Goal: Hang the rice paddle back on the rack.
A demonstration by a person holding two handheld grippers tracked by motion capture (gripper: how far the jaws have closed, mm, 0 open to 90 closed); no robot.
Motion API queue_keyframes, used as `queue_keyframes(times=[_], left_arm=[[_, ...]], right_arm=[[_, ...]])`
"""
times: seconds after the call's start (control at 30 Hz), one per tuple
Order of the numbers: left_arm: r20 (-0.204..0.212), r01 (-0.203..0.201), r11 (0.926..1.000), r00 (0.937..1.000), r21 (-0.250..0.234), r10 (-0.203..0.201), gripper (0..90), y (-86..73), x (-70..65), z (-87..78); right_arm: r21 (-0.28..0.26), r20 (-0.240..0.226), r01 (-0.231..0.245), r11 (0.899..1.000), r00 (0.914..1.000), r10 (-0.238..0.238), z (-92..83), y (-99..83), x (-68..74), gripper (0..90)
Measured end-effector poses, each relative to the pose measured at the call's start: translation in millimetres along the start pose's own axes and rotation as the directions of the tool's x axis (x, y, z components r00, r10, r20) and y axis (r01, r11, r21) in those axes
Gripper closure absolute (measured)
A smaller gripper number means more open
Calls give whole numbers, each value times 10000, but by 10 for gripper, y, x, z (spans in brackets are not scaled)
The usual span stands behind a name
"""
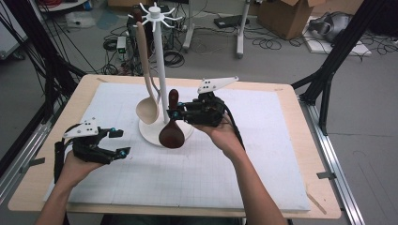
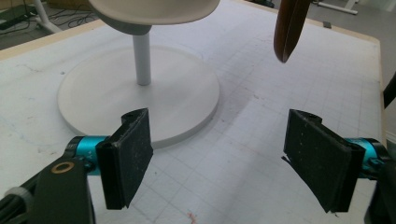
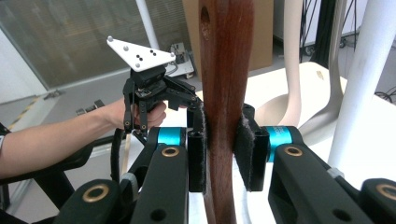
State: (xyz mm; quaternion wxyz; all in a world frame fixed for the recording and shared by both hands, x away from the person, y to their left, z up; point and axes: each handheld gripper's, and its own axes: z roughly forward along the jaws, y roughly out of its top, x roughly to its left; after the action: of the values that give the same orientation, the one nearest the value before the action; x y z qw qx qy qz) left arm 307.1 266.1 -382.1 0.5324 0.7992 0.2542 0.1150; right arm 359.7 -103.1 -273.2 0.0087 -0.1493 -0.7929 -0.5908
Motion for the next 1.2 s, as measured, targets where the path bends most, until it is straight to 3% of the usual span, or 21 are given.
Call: queue_keyframes(times=[0.53,0.87,1.2], left_arm=[[-537,181,9998,9984,-27,-182,146,-59,53,-99],[-777,236,9997,9967,-26,-237,116,-98,70,-172],[-944,290,9995,9951,-143,-302,79,-109,85,-231]], right_arm=[[332,-21,579,9978,9983,-579,-56,477,-14,762],[230,-255,498,9985,9985,-492,-73,719,-40,763],[328,-253,832,9960,9963,-824,-37,1013,-42,763]])
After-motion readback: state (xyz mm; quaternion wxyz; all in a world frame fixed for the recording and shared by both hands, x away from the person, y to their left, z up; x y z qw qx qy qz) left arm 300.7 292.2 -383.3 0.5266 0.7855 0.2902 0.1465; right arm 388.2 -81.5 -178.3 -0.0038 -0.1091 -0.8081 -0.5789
